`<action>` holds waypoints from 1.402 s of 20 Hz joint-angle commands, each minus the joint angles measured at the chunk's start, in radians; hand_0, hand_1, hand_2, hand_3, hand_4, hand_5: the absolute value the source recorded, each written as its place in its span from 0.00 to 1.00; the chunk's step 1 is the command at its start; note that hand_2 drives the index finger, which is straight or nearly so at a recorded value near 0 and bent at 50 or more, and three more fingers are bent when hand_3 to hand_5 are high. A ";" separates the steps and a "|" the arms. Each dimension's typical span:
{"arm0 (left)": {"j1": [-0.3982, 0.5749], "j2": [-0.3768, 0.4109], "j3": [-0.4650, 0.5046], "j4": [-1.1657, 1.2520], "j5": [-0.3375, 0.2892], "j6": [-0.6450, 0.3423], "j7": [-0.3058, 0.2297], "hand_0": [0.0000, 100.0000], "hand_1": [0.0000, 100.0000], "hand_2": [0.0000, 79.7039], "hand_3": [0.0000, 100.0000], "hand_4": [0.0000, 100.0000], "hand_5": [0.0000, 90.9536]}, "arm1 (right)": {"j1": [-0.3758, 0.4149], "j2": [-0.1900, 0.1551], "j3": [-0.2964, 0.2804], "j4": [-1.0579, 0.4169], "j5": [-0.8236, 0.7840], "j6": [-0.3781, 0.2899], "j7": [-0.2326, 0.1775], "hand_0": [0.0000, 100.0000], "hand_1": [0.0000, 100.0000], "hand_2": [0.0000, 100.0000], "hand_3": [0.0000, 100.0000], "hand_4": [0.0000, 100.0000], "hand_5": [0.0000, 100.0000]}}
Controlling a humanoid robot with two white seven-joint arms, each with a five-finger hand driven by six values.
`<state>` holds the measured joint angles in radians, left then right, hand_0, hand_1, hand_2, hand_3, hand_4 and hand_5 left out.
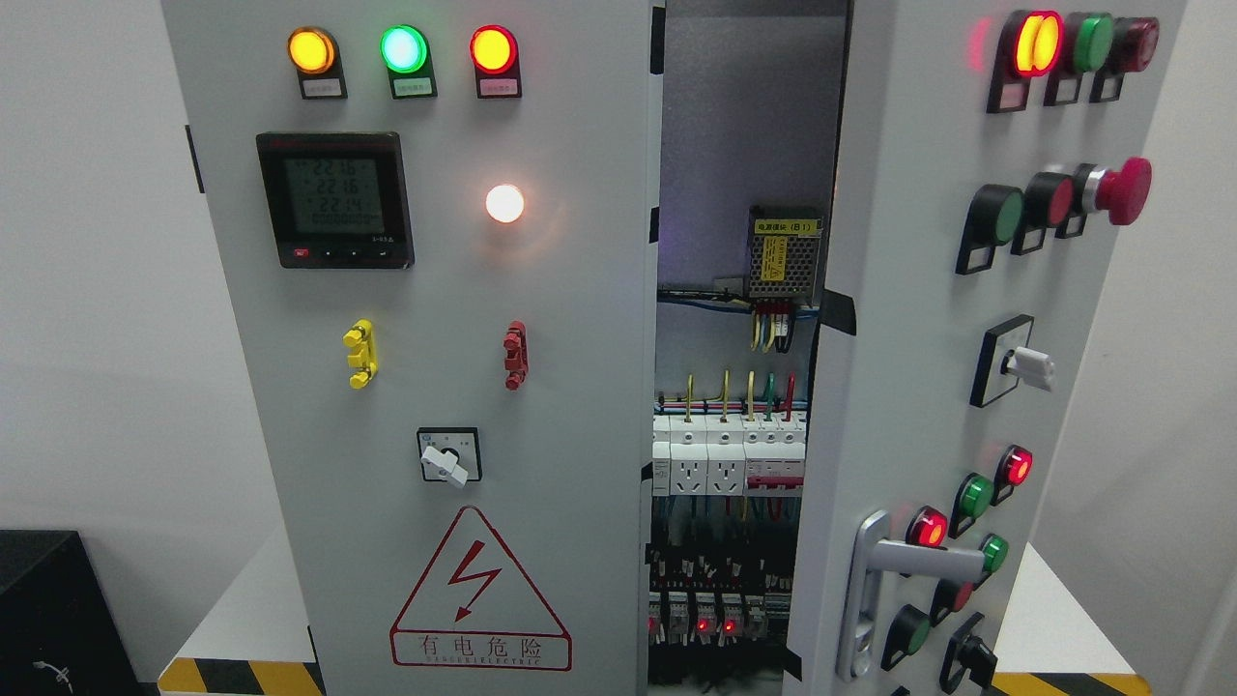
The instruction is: Open door with both hands
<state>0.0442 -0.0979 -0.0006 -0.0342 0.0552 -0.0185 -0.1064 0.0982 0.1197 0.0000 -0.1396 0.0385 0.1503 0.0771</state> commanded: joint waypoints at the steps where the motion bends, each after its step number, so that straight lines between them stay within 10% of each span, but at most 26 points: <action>1: 0.000 -0.002 -0.030 -0.001 0.000 0.000 0.001 0.00 0.00 0.00 0.00 0.00 0.00 | 0.000 0.000 -0.018 0.000 0.001 0.000 0.000 0.00 0.00 0.00 0.00 0.00 0.00; 7: 0.006 0.020 -0.033 -0.025 0.003 -0.001 -0.042 0.00 0.00 0.00 0.00 0.00 0.00 | 0.000 0.000 -0.018 0.000 0.000 0.000 0.000 0.00 0.00 0.00 0.00 0.00 0.00; 10: 0.139 0.111 -0.039 -0.455 0.092 0.000 -0.374 0.00 0.00 0.00 0.00 0.00 0.00 | 0.000 0.000 -0.018 0.000 0.000 0.000 0.000 0.00 0.00 0.00 0.00 0.00 0.00; 13: 0.313 0.331 -0.125 -1.004 0.353 -0.004 -0.430 0.00 0.00 0.00 0.00 0.00 0.00 | 0.000 0.000 -0.018 0.000 0.000 0.000 0.000 0.00 0.00 0.00 0.00 0.00 0.00; 16: 0.407 0.728 -0.157 -1.379 0.825 -0.093 -0.430 0.00 0.00 0.00 0.00 0.00 0.00 | 0.000 0.000 -0.018 0.000 0.000 0.000 0.000 0.00 0.00 0.00 0.00 0.00 0.00; 21: 0.484 1.372 -0.125 -1.567 1.449 -0.544 -0.472 0.00 0.00 0.00 0.00 0.00 0.00 | 0.000 0.000 -0.018 0.000 0.000 0.000 0.000 0.00 0.00 0.00 0.00 0.00 0.00; 28: 0.477 1.501 0.143 -1.560 1.531 -0.577 -0.737 0.00 0.00 0.00 0.00 0.00 0.00 | 0.000 0.000 -0.018 0.000 0.000 0.000 0.000 0.00 0.00 0.00 0.00 0.00 0.00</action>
<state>0.4908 0.8700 -0.0360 -1.2178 1.3939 -0.5746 -0.7558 0.0982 0.1196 0.0000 -0.1398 0.0385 0.1503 0.0771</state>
